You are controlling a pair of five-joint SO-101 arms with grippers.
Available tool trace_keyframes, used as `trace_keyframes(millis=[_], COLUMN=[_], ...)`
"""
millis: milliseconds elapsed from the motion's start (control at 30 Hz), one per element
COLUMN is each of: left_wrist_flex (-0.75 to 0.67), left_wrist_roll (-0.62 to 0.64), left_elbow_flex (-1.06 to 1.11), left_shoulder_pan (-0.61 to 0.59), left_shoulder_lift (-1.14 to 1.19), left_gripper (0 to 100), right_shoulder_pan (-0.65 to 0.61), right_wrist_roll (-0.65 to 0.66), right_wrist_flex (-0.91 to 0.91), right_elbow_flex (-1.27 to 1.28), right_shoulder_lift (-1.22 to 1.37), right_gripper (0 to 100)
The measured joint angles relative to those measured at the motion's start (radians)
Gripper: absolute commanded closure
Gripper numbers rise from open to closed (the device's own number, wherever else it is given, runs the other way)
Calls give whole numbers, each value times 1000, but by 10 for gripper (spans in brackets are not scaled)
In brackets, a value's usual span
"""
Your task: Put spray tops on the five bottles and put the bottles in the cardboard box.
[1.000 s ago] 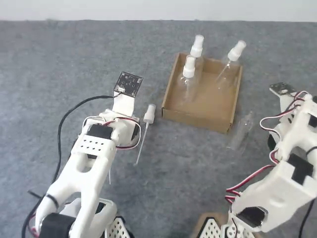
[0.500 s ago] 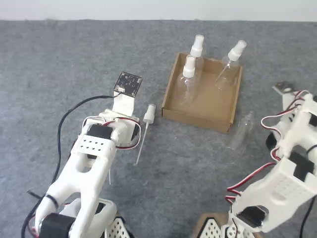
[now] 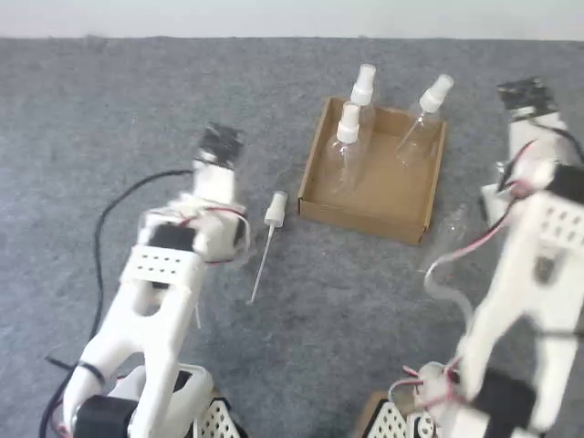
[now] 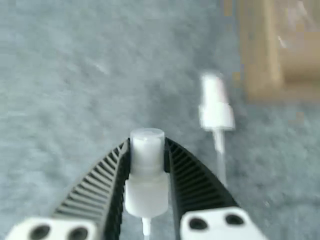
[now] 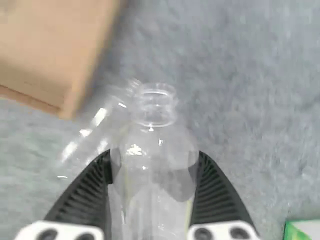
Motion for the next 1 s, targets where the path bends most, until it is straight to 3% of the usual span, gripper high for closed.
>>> trace_keyframes(millis=[233,533,833,1000], left_wrist_flex=[212,486,534,497], left_wrist_roll=[0,0,20,153], left_elbow_flex=[-259,-605,-743,-764], left_shoulder_pan=[-57,-54,-54,-55], left_shoulder_lift=[-3,-298,-489,-535], left_gripper=[990,990,990,990], right_shoulder_pan=[-353,-842,-1073,-1148], right_wrist_roll=[-152,-356,-351,-324], right_wrist_flex=[0,-190,-612,-772], right_elbow_flex=[157,338,692,787], right_shoulder_lift=[-345,-393,-397,-397], right_gripper=[993,993,993,993])
